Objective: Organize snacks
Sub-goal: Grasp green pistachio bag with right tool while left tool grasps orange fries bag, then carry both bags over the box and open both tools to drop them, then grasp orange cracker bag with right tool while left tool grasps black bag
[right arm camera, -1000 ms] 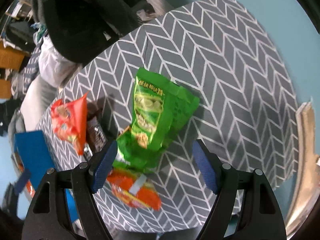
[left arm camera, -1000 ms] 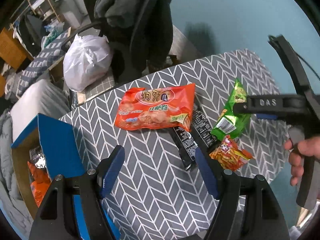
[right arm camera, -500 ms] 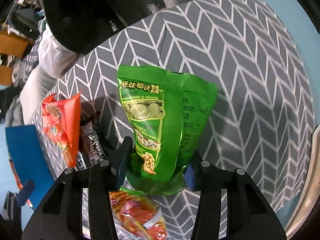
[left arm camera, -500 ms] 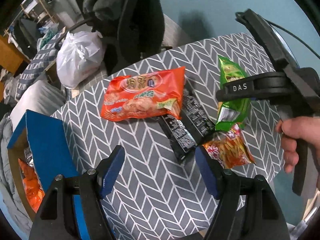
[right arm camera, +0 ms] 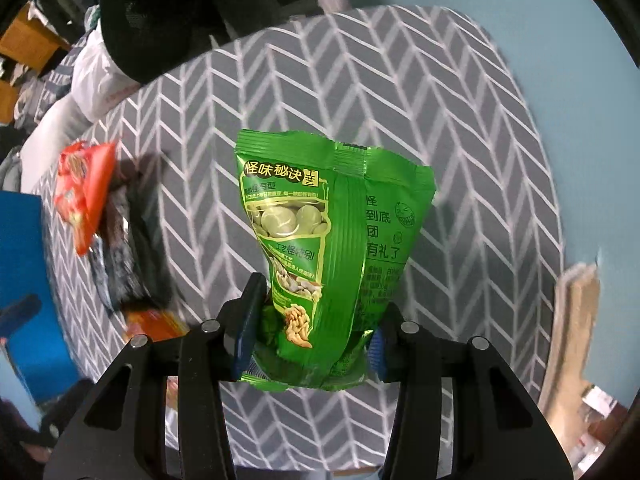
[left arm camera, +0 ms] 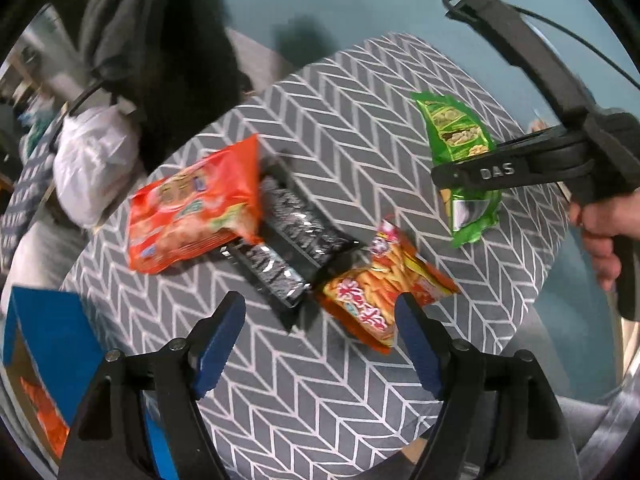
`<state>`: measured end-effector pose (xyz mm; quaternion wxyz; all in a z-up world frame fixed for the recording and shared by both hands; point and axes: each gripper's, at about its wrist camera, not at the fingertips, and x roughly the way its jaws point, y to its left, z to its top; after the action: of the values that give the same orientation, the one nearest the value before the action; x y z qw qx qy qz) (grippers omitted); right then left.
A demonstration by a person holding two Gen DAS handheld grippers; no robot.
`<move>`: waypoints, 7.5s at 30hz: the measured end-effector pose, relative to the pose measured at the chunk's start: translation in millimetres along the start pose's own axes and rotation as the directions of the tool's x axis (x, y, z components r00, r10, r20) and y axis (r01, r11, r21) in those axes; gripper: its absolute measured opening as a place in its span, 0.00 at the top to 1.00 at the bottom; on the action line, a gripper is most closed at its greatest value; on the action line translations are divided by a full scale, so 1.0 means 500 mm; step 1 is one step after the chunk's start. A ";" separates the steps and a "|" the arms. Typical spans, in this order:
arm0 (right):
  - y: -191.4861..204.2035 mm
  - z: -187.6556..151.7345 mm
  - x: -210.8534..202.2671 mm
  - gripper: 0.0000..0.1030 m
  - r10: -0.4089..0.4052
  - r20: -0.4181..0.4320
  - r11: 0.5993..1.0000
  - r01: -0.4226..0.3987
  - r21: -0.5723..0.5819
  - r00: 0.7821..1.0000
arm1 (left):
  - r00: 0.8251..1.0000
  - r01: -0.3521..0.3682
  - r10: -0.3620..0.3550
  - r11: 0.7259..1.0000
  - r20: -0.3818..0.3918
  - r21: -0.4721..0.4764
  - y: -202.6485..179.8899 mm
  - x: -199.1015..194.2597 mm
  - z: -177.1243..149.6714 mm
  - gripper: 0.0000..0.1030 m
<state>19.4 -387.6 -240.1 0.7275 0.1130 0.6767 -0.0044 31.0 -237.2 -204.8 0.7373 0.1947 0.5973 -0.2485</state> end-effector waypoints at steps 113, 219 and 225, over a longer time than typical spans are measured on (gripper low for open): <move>0.760 -0.102 -0.174 0.56 0.232 -0.053 0.689 -0.203 -0.696 0.971 | 0.977 -0.093 0.208 0.638 0.054 -0.764 0.545 -0.315 -0.459 0.56; 0.522 0.115 0.097 0.22 -0.119 -0.125 0.502 -0.049 -0.863 0.985 | 0.989 -0.107 -0.010 0.643 -0.148 -0.758 0.338 -0.023 -0.146 0.34; 0.522 0.110 0.152 0.22 -0.207 -0.124 0.470 -0.013 -0.883 0.971 | 0.986 -0.104 -0.034 0.624 -0.160 -0.774 0.343 0.015 -0.150 0.34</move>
<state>121.7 -131.7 -270.6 0.6038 -0.3142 0.6622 0.3132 75.9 -57.2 -229.5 0.7033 -0.1129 0.6988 0.0655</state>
